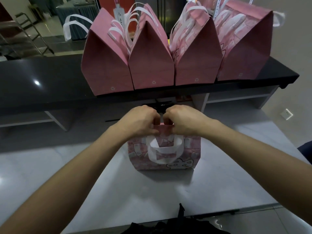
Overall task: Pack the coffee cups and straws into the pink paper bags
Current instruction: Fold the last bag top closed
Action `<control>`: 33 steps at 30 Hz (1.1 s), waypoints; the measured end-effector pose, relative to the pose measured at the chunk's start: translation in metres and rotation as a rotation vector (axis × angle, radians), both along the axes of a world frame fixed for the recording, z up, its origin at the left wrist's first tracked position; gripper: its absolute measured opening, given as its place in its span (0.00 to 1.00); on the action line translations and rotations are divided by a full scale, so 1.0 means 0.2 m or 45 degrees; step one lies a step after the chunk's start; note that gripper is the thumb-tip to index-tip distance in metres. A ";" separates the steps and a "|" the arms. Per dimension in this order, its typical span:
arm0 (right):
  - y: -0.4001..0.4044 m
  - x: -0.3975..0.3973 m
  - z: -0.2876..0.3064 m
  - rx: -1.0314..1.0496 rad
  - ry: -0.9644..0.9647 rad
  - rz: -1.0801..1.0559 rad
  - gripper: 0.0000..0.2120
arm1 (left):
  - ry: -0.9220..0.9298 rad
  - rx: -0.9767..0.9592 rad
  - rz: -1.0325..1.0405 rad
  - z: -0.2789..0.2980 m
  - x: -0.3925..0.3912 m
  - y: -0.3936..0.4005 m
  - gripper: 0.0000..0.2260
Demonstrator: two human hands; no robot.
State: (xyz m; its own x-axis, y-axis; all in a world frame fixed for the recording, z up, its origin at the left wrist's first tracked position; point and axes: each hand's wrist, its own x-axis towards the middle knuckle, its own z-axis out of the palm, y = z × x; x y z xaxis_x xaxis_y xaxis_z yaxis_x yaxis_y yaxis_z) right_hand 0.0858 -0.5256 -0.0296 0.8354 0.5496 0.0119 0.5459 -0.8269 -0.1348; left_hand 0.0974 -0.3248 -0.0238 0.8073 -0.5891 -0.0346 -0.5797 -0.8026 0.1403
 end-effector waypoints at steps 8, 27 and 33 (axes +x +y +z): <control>-0.03 -0.04 -0.07 0.107 -0.093 0.028 0.05 | -0.119 -0.226 0.001 -0.14 0.00 0.02 0.08; -0.43 -0.10 -0.09 0.253 0.189 -0.190 0.21 | 0.117 -0.306 0.180 -0.12 -0.03 0.40 0.09; -0.37 -0.10 -0.18 0.231 0.042 -0.173 0.05 | -0.114 -0.250 0.080 -0.19 -0.03 0.35 0.04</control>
State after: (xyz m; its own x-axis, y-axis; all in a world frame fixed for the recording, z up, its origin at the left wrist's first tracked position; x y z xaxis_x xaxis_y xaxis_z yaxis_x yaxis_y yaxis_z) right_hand 0.0657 -0.5995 -0.0657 0.9030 0.4235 0.0719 0.4243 -0.8531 -0.3036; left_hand 0.0917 -0.2555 -0.0612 0.8374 -0.5258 0.1497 -0.5466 -0.7999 0.2478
